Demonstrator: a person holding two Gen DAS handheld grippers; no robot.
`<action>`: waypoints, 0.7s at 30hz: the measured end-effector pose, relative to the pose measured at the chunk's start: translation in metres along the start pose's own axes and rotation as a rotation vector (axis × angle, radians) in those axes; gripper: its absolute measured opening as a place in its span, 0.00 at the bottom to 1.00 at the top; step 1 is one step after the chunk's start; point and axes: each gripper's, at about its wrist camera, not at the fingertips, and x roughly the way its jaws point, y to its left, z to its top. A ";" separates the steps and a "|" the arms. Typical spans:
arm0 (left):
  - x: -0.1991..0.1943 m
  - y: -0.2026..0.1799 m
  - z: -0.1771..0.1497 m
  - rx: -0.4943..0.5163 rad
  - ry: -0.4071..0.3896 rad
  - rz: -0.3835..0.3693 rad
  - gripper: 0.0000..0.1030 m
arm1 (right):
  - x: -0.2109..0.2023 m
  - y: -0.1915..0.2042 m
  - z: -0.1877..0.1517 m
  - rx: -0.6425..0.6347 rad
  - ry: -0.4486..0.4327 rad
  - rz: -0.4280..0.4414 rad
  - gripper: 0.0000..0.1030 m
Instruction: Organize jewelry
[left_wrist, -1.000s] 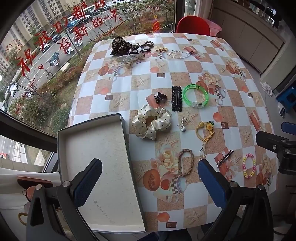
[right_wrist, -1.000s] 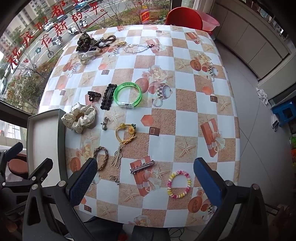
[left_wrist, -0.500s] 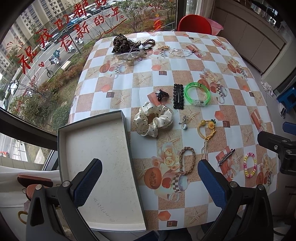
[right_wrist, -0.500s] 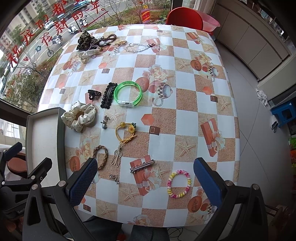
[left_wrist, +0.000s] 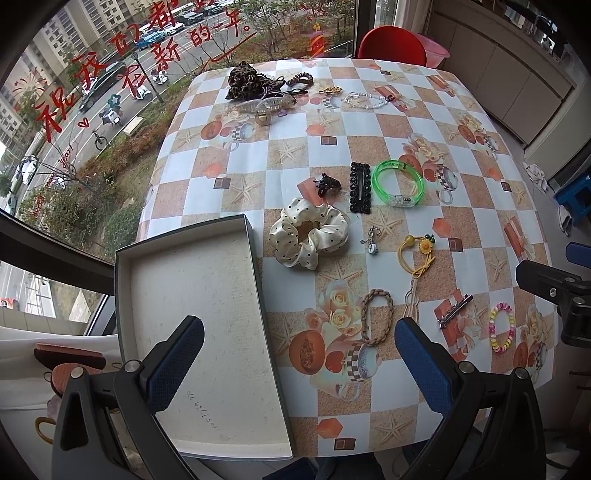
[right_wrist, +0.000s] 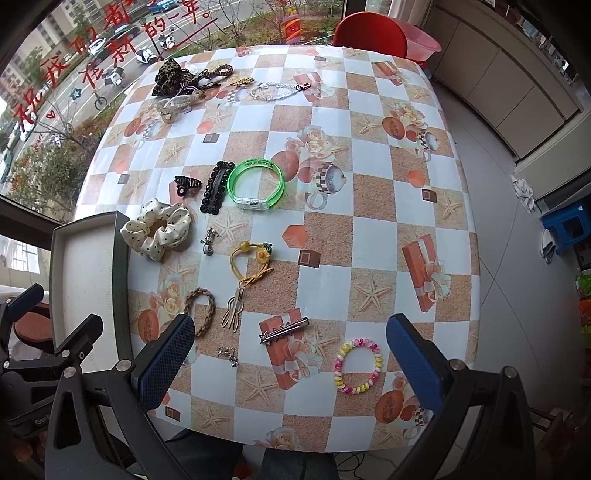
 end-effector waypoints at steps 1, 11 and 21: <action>0.000 0.000 0.000 -0.001 0.001 0.000 1.00 | 0.000 0.000 0.000 0.000 0.000 0.000 1.00; 0.001 0.001 0.000 0.000 0.001 0.001 1.00 | 0.001 -0.001 0.001 -0.001 0.002 0.000 1.00; 0.002 0.001 0.000 -0.002 0.003 0.001 1.00 | 0.005 -0.001 0.001 0.002 0.009 0.001 1.00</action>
